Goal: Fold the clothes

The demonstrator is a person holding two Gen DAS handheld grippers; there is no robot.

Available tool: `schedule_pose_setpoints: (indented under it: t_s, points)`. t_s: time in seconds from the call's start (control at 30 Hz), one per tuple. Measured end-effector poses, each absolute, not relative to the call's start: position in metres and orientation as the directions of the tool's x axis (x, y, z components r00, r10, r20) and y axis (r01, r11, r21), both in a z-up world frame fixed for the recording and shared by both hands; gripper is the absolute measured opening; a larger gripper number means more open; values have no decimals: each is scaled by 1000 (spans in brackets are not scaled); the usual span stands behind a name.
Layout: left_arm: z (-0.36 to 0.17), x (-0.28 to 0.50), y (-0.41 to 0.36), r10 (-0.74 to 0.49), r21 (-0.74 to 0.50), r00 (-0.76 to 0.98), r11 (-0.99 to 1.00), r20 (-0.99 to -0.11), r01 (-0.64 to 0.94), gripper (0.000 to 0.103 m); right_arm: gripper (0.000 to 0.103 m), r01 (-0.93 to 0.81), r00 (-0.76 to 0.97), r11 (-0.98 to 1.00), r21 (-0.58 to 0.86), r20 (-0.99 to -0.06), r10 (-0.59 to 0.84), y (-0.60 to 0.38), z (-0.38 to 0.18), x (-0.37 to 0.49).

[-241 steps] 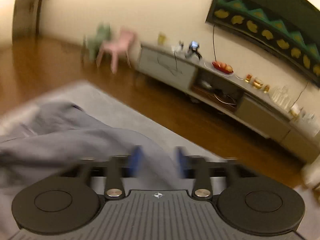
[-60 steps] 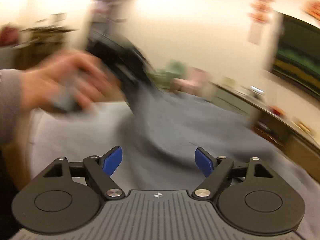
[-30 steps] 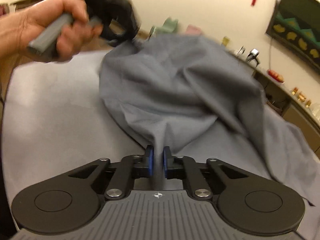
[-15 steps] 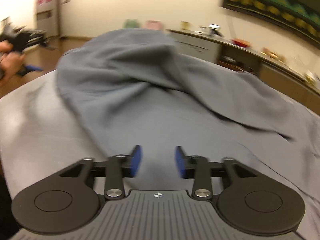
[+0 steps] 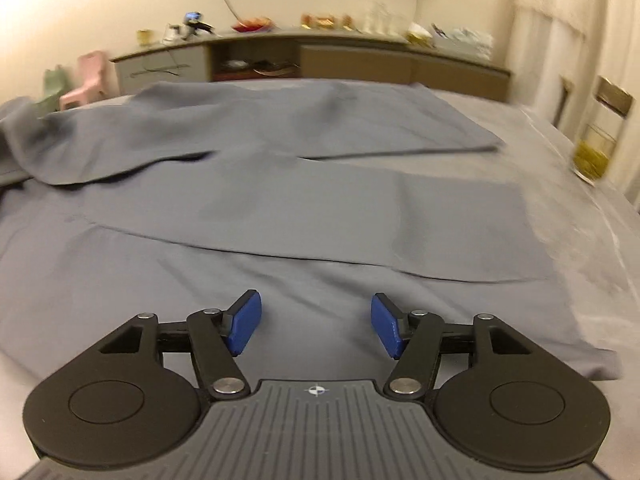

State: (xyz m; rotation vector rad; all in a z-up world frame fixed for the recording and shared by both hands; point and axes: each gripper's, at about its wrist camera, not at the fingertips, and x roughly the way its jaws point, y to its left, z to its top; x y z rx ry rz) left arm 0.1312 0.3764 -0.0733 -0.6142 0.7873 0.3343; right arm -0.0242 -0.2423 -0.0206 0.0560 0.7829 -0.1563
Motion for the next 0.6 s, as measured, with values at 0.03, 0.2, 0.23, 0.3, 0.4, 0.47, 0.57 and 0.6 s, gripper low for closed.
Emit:
schedule_pose_setpoints:
  t_s: [0.03, 0.2, 0.23, 0.3, 0.4, 0.47, 0.57, 0.6]
  points:
    - [-74, 127, 379, 50, -398, 665, 767, -745, -504, 5, 62, 174, 690, 985, -9, -713, -129, -256, -21, -27]
    - [-71, 96, 373, 55, -400, 641, 740, -765, -541, 5, 61, 245, 677, 969, -24, -711, -189, -328, -22, -44]
    - [-71, 88, 371, 49, -414, 640, 723, -767, -552, 5, 61, 253, 676, 967, -21, -711, -193, -340, -23, -45]
    - [-68, 70, 364, 63, -426, 639, 694, -767, -580, 5, 61, 267, 675, 964, -12, -711, -195, -365, -24, -46]
    - [-61, 42, 352, 101, -434, 637, 651, -764, -623, 9, 61, 297, 660, 954, -50, -711, -243, -391, -25, -36]
    - [-57, 23, 344, 126, -439, 635, 620, -762, -650, 13, 61, 320, 645, 945, -62, -716, -266, -408, -25, -27]
    - [-35, -2, 332, 227, -418, 662, 620, -714, -664, 20, 62, 343, 617, 935, -88, -729, -295, -424, -23, -15]
    - [-22, -9, 327, 282, -399, 680, 636, -676, -661, 20, 62, 363, 623, 924, -117, -708, -334, -417, -15, -16]
